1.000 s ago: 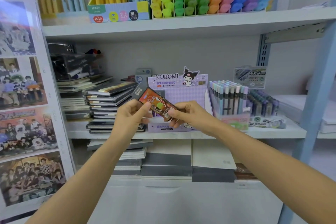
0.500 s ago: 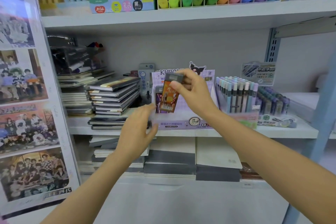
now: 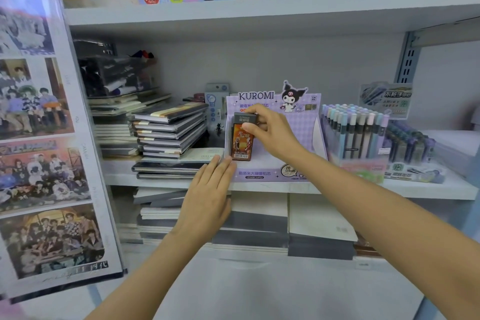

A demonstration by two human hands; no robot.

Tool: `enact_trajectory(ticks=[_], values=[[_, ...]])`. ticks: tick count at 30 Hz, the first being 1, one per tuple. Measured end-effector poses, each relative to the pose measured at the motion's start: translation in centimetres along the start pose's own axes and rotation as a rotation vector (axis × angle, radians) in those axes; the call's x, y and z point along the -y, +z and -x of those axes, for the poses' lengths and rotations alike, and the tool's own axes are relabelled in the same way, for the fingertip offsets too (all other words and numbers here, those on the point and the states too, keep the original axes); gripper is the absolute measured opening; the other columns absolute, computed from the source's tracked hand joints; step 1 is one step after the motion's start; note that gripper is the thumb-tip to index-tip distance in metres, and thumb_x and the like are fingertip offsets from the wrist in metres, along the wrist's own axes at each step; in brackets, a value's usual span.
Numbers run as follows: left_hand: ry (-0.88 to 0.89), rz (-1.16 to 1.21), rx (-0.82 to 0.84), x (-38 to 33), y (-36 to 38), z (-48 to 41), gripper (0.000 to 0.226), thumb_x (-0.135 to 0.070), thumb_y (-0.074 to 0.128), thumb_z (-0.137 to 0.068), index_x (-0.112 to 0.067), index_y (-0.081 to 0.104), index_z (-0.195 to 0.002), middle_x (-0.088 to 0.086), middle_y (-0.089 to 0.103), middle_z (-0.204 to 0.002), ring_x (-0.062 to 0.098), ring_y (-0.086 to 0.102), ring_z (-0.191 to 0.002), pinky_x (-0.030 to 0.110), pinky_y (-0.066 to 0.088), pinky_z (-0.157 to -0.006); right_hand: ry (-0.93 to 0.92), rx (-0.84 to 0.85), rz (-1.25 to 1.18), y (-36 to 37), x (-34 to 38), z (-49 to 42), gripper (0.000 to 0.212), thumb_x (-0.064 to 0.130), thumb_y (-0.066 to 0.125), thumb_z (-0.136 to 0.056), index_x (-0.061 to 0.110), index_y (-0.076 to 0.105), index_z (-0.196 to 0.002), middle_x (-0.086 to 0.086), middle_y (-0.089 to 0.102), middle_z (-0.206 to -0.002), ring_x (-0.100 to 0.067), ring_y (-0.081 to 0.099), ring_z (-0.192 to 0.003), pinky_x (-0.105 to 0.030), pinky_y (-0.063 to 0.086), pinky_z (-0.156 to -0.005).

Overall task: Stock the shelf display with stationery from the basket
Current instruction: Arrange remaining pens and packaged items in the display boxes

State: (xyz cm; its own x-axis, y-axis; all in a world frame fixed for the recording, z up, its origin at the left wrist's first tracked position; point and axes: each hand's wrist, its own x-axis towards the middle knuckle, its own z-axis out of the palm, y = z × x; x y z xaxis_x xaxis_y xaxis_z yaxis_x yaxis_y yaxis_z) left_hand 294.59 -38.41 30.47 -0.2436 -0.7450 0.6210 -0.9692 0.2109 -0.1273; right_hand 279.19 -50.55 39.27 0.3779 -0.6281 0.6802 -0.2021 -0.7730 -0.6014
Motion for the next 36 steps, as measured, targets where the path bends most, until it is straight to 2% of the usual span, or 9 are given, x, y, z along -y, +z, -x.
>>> enact_trajectory(ticks=[6,11,15,18,21,24,27,31,36], values=[[0.000,-0.007,0.014,0.0,0.0,-0.2,0.070,-0.009,0.073,-0.073,-0.004,0.049,-0.139,0.012,0.052,-0.140,0.032,0.045,-0.135,0.048,0.035,-0.112,-0.029,-0.017,0.041,0.7,0.1,-0.3,0.018,0.015,0.063,-0.093,0.011,0.060,-0.110,-0.005,0.071,-0.098,-0.014,0.070,-0.086,-0.025,0.058,-0.079],[-0.001,0.005,0.009,-0.2,-0.1,-0.1,0.069,-0.008,0.071,-0.074,-0.004,0.048,-0.139,0.012,0.053,-0.139,0.032,0.045,-0.134,0.048,0.035,-0.112,0.015,0.059,0.056,-0.1,0.1,-0.9,0.015,0.013,0.063,-0.092,0.010,0.059,-0.107,0.001,0.068,-0.094,-0.008,0.066,-0.083,-0.016,0.055,-0.074],[-0.002,0.004,0.003,-0.2,-0.2,-0.1,0.070,-0.007,0.071,-0.074,-0.004,0.048,-0.140,0.012,0.053,-0.138,0.033,0.047,-0.132,0.049,0.035,-0.112,0.011,0.064,0.113,0.3,0.2,-1.0,0.013,0.015,0.064,-0.092,0.018,0.057,-0.103,0.000,0.068,-0.095,-0.011,0.067,-0.085,-0.026,0.057,-0.079],[-0.002,0.000,0.012,-0.2,0.0,0.0,0.070,-0.008,0.069,-0.076,-0.004,0.045,-0.142,0.012,0.051,-0.141,0.032,0.044,-0.134,0.049,0.034,-0.113,-0.007,0.014,0.072,1.1,0.1,-0.5,0.022,0.013,0.064,-0.092,0.019,0.052,-0.110,0.006,0.067,-0.086,-0.002,0.066,-0.072,-0.022,0.056,-0.068],[-0.004,-0.005,0.012,-0.2,0.1,0.0,0.071,-0.009,0.069,-0.076,-0.005,0.044,-0.143,0.012,0.049,-0.142,0.031,0.044,-0.135,0.048,0.033,-0.113,-0.036,-0.036,0.144,1.2,-0.2,-0.3,0.020,0.013,0.066,-0.090,0.016,0.054,-0.104,0.003,0.064,-0.097,-0.013,0.064,-0.086,-0.031,0.057,-0.076],[-0.008,-0.005,0.012,-0.2,0.2,0.0,0.072,-0.009,0.069,-0.076,-0.005,0.044,-0.143,0.012,0.050,-0.142,0.031,0.044,-0.135,0.048,0.033,-0.113,-0.086,-0.057,0.362,1.3,-0.5,-0.1,0.019,0.018,0.069,-0.088,0.013,0.057,-0.102,0.006,0.056,-0.102,-0.010,0.051,-0.090,-0.037,0.052,-0.080],[-0.011,0.012,-0.001,-0.3,0.2,0.0,0.071,-0.008,0.068,-0.077,-0.004,0.043,-0.143,0.012,0.049,-0.143,0.032,0.043,-0.135,0.048,0.032,-0.114,-0.069,-0.023,0.489,1.0,-0.2,-0.2,0.023,0.023,0.067,-0.089,0.015,0.058,-0.109,0.002,0.052,-0.108,-0.011,0.048,-0.095,-0.039,0.051,-0.081],[-0.028,0.058,-0.056,-0.9,0.2,0.1,0.067,-0.005,0.068,-0.076,-0.001,0.047,-0.139,0.016,0.049,-0.142,0.036,0.042,-0.135,0.051,0.034,-0.111,-0.065,-0.025,0.447,-0.1,0.6,1.1,0.038,0.026,0.066,-0.091,0.018,0.057,-0.126,-0.001,0.044,-0.121,-0.014,0.048,-0.107,-0.035,0.049,-0.090],[-0.064,0.286,-0.279,-4.9,3.6,2.6,0.039,0.005,0.064,-0.068,-0.003,0.062,-0.107,0.013,0.060,-0.109,0.029,0.055,-0.104,0.038,0.043,-0.088,-0.273,-0.065,0.214,-0.5,0.3,9.3,0.013,0.015,0.058,-0.094,0.010,0.066,-0.103,0.001,0.062,-0.095,-0.010,0.056,-0.077,-0.022,0.046,-0.066]])
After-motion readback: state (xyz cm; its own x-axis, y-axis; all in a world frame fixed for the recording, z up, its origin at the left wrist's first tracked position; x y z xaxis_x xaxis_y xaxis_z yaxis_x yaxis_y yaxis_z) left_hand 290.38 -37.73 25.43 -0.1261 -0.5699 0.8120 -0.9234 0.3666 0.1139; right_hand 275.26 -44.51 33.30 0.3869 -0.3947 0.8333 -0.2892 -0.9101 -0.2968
